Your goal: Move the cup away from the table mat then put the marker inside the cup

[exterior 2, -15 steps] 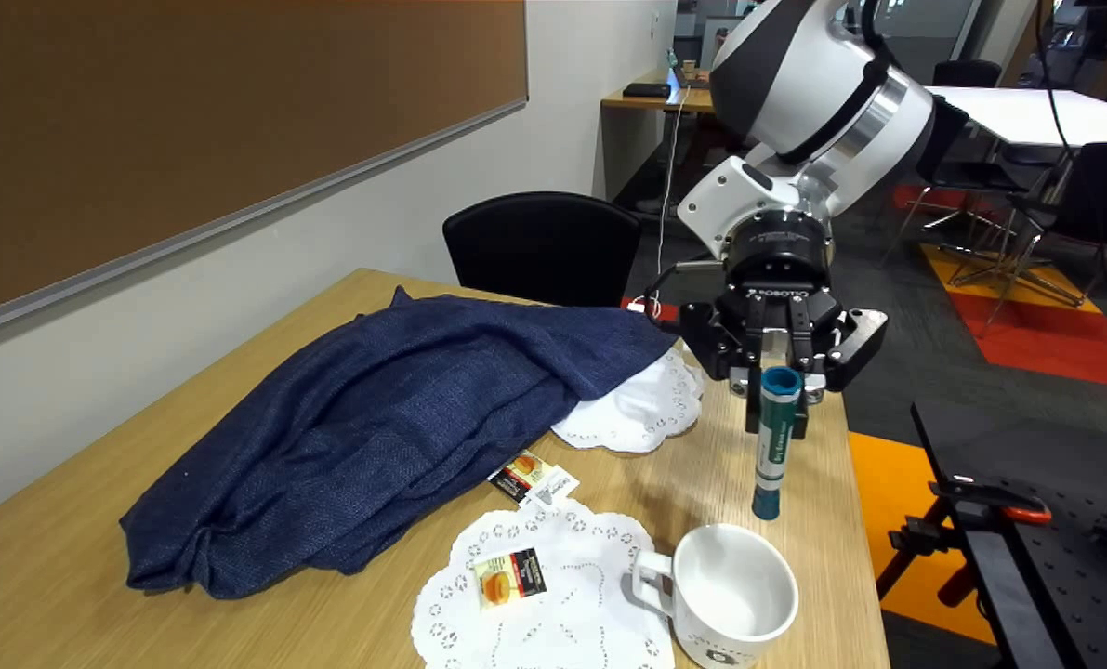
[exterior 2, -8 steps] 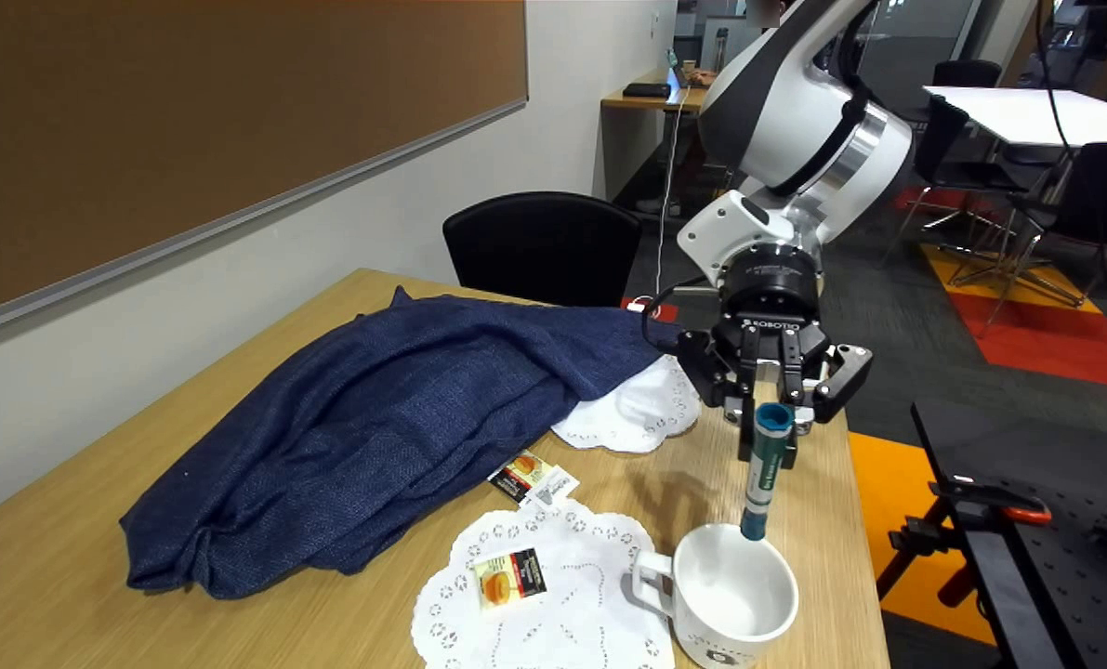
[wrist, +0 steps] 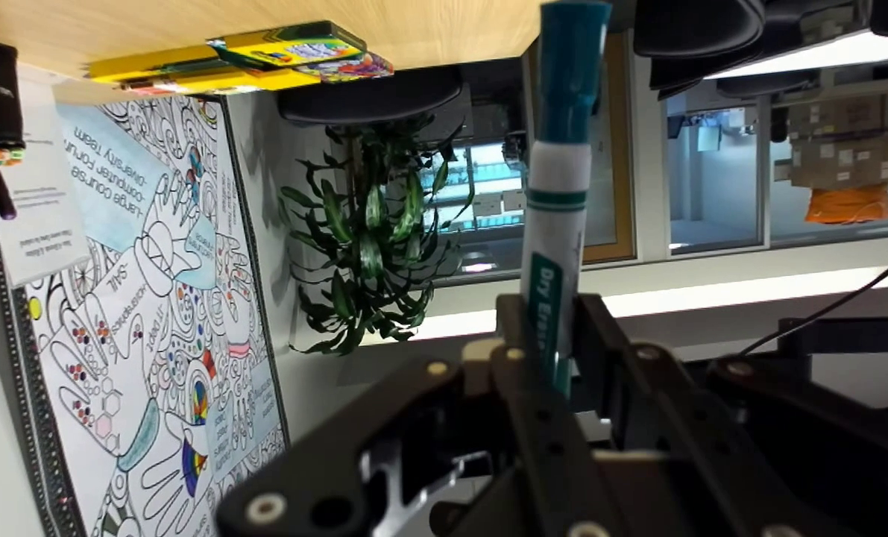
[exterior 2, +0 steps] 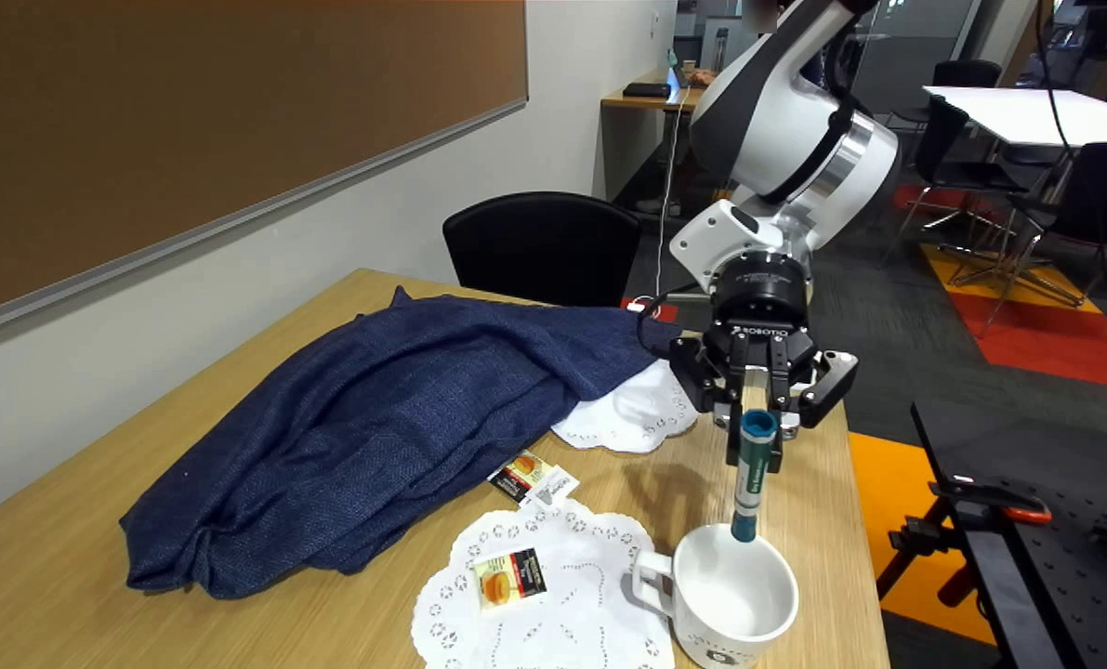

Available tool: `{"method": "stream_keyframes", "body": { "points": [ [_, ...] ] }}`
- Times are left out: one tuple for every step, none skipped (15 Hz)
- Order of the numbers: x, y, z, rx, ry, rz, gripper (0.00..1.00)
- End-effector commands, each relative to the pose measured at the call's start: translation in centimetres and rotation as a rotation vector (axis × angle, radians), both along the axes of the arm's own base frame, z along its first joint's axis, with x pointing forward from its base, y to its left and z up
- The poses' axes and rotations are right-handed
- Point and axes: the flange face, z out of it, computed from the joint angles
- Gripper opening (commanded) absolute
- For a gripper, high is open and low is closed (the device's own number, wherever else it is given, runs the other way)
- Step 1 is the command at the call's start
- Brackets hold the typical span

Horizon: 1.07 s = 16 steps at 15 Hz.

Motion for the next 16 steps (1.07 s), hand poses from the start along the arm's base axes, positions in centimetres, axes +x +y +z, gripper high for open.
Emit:
{"method": "stream_keyframes", "body": {
  "points": [
    [0.3,-0.3,-0.7,0.001,0.007,-0.013,0.47],
    [0.3,-0.4,-0.9,0.002,0.011,-0.016,0.53],
    [0.3,-0.4,-1.0,0.004,0.013,-0.019,0.62],
    [0.3,-0.5,-1.1,0.007,0.014,-0.022,0.69],
    [0.3,-0.5,-1.1,0.008,0.015,-0.024,0.77],
    [0.3,-0.5,-1.1,0.009,0.014,-0.027,0.84],
    [0.3,-0.6,-1.1,0.009,0.014,-0.029,0.91],
    [0.3,-0.6,-1.1,0.011,0.013,-0.032,0.99],
    [0.4,-0.5,-1.0,0.013,0.007,-0.036,1.0],
    [0.6,-0.4,-0.8,0.018,0.001,-0.041,1.0],
    [0.8,-0.3,-0.6,0.023,-0.005,-0.046,1.0],
    [1.0,-0.2,-0.5,0.028,-0.011,-0.055,1.0],
    [1.3,-0.1,-0.3,0.038,-0.018,-0.066,1.0],
    [1.5,0.0,-0.2,0.046,-0.024,-0.073,1.0],
    [1.7,0.0,-0.1,0.051,-0.028,-0.08,1.0],
    [1.8,0.1,-0.1,0.056,-0.03,-0.085,1.0]
  ]
}}
